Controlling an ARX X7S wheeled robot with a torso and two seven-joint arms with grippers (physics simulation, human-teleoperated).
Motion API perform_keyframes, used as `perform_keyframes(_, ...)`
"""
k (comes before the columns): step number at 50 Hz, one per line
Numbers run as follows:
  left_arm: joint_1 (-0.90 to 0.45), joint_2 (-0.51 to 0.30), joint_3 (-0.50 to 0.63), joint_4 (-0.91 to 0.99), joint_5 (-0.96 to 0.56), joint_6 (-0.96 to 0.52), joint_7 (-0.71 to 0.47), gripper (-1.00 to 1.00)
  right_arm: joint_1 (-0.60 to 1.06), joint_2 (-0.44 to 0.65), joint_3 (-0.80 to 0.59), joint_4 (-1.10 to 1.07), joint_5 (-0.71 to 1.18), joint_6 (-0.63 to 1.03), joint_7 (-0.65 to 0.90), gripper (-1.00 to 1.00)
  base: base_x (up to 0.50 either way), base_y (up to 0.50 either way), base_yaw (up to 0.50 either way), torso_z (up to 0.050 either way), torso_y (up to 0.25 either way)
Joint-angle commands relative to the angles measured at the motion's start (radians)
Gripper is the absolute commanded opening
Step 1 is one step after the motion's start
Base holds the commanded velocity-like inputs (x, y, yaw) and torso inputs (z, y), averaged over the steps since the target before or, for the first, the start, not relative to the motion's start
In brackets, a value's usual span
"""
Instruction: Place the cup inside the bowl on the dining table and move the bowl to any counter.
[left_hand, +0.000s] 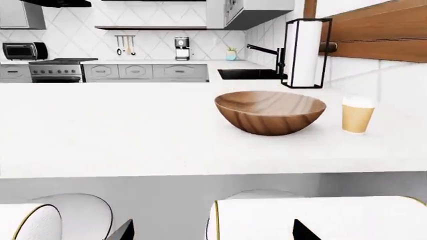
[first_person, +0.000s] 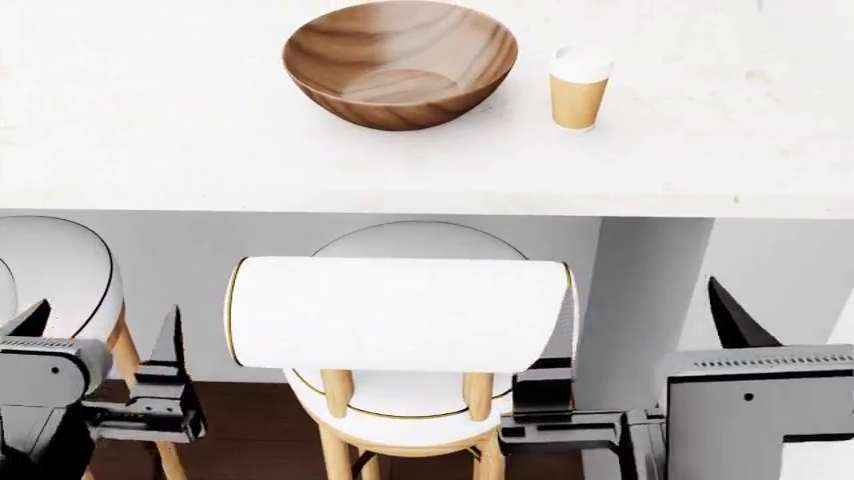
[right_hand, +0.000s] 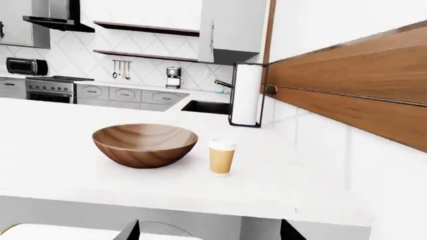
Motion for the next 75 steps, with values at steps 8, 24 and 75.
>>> perform_keyframes(8,-0.365,-0.054,-0.127,0.156,-0.135,-0.532,-0.004,1.00,0.415,0.098,0.133,-0.257,0.162,0.610,-0.048,1.00,0.00,0.00,0.00,0.000,0.000)
perform_keyframes(24,-0.477,-0.079,-0.199,0.171,-0.160,-0.636,-0.013,1.00,0.447,0.172,0.263,-0.333,0.349,0.811,0.059,1.00,0.08,0.00,0.00,0.000,0.000)
perform_keyframes(75,-0.424,-0.105,-0.225,0.234,-0.216,-0.654,-0.004,1.00,0.411,0.281,0.296,-0.259,0.793,0.706,0.395,1.00,0.46,-0.02,0.00,0.000,0.000)
